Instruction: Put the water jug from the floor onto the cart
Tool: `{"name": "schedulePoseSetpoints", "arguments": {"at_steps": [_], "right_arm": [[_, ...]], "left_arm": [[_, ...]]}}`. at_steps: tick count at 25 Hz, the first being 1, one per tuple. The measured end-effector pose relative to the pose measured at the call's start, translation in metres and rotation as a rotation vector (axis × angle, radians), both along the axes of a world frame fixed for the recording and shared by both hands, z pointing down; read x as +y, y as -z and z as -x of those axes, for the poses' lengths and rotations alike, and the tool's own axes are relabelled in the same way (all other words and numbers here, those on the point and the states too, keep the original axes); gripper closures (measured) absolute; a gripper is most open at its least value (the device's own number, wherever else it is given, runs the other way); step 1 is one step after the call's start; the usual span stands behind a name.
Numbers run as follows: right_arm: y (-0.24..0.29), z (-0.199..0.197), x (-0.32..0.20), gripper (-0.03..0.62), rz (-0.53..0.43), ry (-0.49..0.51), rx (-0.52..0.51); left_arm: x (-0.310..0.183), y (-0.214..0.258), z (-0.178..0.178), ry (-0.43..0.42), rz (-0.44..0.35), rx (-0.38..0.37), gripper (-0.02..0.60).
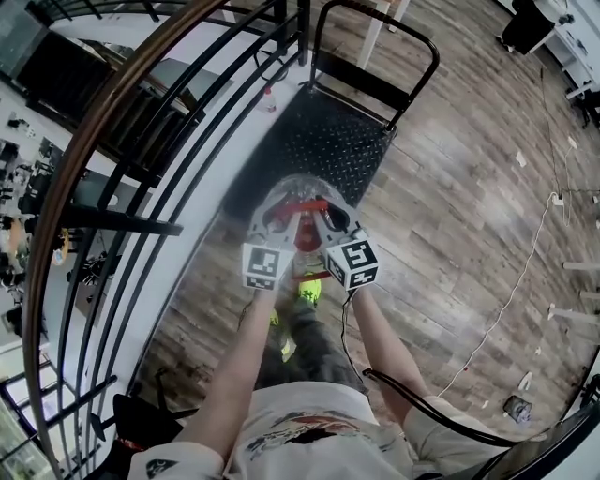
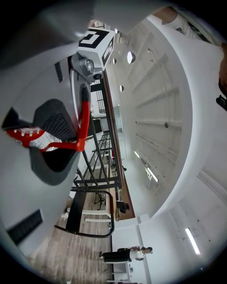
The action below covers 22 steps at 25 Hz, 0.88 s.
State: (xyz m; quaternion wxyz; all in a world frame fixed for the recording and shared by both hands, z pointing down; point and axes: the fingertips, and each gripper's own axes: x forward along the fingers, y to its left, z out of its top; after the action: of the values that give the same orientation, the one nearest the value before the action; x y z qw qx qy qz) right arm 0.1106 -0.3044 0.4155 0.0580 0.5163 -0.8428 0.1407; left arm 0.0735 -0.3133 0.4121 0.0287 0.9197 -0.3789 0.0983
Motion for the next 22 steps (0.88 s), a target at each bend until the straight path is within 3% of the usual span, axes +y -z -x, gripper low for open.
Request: {"name": "schedulePoseSetpoints", "arguments": {"at_steps": [13,22], "right_arm": [[-0.048,0.001,-0.07,0.546,0.044,-0.028,-0.017],[-0.104,0.004,-0.12,0.546,0.118,-0.102,-0.026]], "left_arm": [[-0.072,-0.048,0.001,-0.022,0.052,-0.009,0.491],[-0.124,-0.104,0.004,-0.067,0.117,-0.028,0.491]]}}
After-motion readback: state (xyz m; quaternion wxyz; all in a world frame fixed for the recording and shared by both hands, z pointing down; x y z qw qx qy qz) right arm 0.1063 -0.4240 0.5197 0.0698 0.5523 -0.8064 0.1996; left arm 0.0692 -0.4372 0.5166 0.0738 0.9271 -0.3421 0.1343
